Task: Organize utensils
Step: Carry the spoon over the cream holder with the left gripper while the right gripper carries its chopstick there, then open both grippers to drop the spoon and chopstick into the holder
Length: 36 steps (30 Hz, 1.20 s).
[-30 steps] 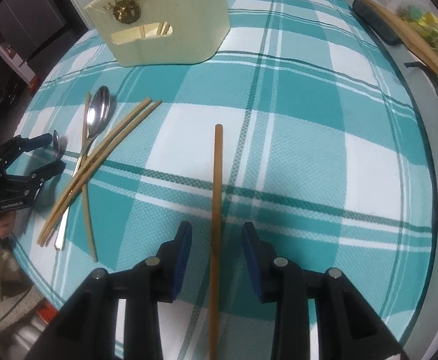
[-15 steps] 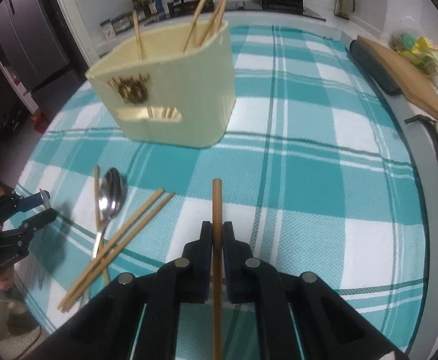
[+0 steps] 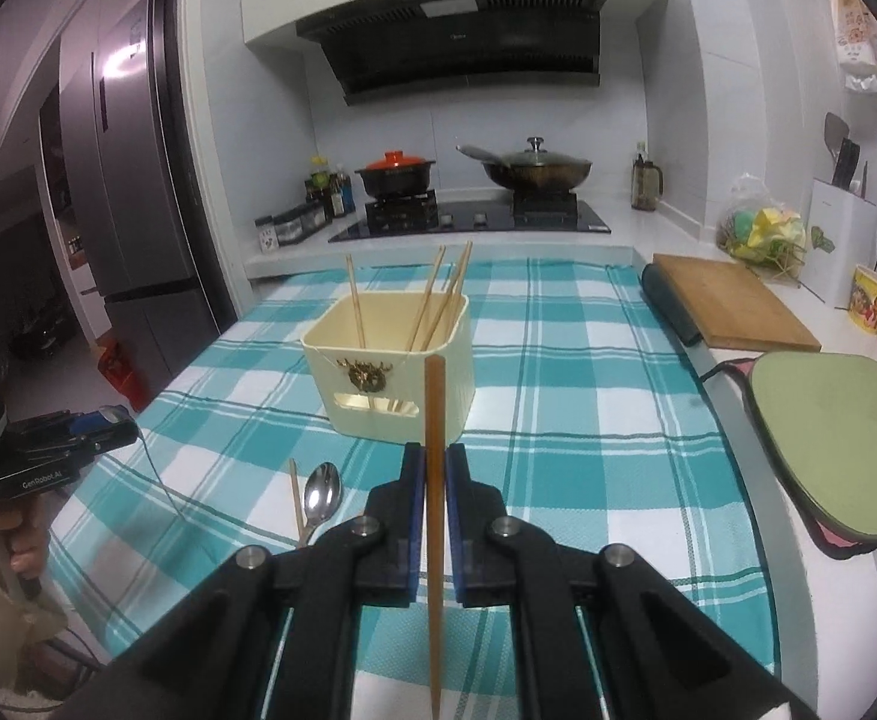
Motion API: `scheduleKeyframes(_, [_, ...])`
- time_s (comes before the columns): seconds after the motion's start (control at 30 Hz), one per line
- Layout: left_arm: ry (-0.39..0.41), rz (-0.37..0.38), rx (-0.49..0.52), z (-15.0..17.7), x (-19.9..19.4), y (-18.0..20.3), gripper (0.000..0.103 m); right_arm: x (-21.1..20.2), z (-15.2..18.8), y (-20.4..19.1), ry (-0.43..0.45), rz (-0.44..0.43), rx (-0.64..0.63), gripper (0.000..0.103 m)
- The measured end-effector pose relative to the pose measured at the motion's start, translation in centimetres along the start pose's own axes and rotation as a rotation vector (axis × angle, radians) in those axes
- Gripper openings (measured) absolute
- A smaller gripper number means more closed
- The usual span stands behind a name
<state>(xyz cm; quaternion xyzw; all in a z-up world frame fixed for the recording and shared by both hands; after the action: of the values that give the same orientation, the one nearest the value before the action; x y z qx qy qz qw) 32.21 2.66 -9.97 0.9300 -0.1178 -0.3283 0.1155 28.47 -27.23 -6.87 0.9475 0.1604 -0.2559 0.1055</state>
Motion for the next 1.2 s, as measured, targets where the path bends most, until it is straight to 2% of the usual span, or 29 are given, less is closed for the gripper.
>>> scheduleKeyframes(0.07, [0.005,0.008,-0.002,-0.1,-0.3,0.2,0.036,-1.0,-0.5,-0.2,0.049,0.013,-0.005,0.007])
scheduleKeyframes(0.2, [0.013,0.021,-0.013,-0.4,-0.9,0.3,0.036,-1.4,-0.9,-0.5,0.088,0.029,-0.013,0.007])
scheduleKeyframes(0.43, [0.0,0.045,-0.037,-1.9,-1.0,0.1,0.036,-0.2,-1.1,-0.6,0.069,0.016,-0.013,0.007])
scheduleKeyframes(0.6, [0.017,0.068,-0.063,-5.7,-1.6,-0.2,0.035,1.7,-2.2,0.1,0.043,-0.008,-0.016,0.007])
scheduleKeyframes(0.73, [0.068,0.099,-0.071,-11.1,-2.3,0.3,0.036,2.7,-5.8,1.3,0.075,-0.005,-0.038,0.007])
scheduleKeyframes(0.9, [0.128,0.113,-0.064,-17.8,-1.2,1.9,0.036,3.3,-13.1,2.5,0.191,0.018,-0.086,0.007])
scheduleKeyframes(1.03, [0.117,0.111,-0.064,-21.3,2.3,3.2,0.036,6.1,-17.9,2.5,0.219,0.067,-0.169,0.007])
scheduleKeyframes(1.2, [0.064,0.072,-0.071,-23.0,9.0,4.5,0.035,11.0,-21.3,3.2,0.242,0.021,-0.125,0.007])
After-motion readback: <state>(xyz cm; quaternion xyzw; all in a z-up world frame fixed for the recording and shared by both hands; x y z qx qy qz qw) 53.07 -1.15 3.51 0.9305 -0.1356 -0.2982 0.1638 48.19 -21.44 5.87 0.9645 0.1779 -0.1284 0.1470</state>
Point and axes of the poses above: each gripper's, at about its wrist camera, not at the fingertips, and x roughly the way its jaws point, y to its right, z to its underside, the point moved 5 cm from there along x, roughly the way its jaws point, and after that the axes turned 14 degrees about -x, right-handed, at the moved point
